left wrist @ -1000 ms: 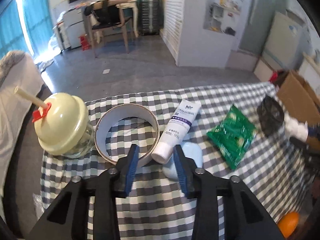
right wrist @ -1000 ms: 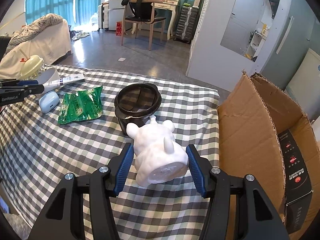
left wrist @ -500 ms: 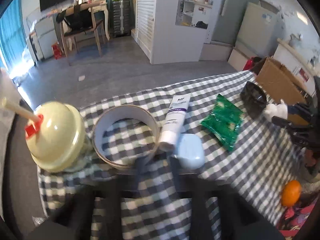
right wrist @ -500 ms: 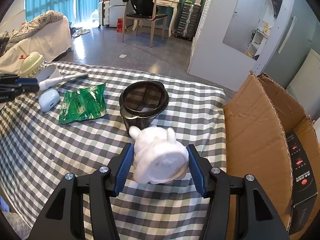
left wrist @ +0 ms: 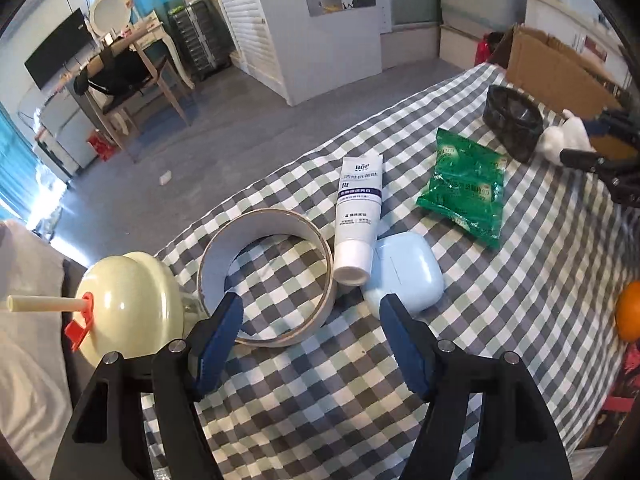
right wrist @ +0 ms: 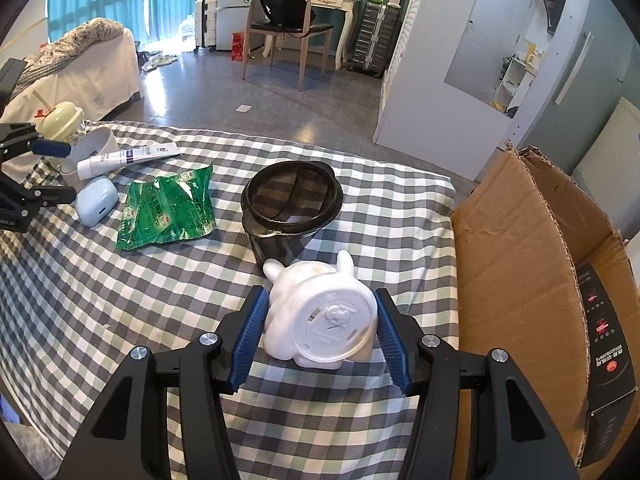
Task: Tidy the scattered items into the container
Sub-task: 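Lift the figurine with the right tool while the left tool reaches toward the toothpaste tube, then close the left tool on the rim of the white tape roll, then carry the figurine and tape roll into the cardboard box and open both tools, then move both tools back over the table toward the remaining items, then grasp the black mesh cup with the right tool while the left tool grasps the blue soap case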
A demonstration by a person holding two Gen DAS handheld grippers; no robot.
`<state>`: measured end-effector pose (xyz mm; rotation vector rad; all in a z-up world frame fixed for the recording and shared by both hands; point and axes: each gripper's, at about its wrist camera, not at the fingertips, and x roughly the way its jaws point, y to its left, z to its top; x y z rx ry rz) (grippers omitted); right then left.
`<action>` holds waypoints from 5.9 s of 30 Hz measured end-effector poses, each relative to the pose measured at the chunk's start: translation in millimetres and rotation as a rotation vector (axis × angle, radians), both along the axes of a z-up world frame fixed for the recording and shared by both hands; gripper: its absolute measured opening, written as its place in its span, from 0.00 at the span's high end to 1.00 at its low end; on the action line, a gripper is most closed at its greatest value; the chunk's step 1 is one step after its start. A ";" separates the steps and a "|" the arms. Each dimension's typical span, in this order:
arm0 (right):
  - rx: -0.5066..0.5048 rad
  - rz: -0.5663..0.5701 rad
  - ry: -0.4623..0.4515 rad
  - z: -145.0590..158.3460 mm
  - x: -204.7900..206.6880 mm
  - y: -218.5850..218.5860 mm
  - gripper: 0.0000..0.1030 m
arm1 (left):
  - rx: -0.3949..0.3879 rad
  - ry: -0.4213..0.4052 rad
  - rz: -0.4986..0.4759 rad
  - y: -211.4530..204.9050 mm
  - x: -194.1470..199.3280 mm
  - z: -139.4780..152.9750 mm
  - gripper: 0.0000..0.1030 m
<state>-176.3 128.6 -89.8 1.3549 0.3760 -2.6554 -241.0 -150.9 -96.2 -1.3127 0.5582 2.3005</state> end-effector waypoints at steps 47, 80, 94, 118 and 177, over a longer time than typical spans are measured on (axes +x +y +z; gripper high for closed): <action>-0.115 -0.202 0.385 153.1 103.2 137.6 0.49 | 0.532 0.157 -0.233 247.4 103.7 177.1 0.95; -0.109 -0.414 0.226 87.9 93.1 253.3 0.31 | 0.410 0.044 -0.282 376.8 95.5 124.1 0.08; -0.094 -0.332 0.340 131.5 109.5 196.1 0.26 | 0.308 0.194 0.066 227.8 120.2 133.7 0.08; 0.100 -0.273 0.264 87.1 79.6 120.1 0.22 | 0.344 0.103 0.293 113.6 123.7 85.4 0.08; 0.083 -0.096 0.126 12.2 -27.0 -44.6 0.14 | 0.407 -0.047 0.492 8.2 73.4 6.6 0.08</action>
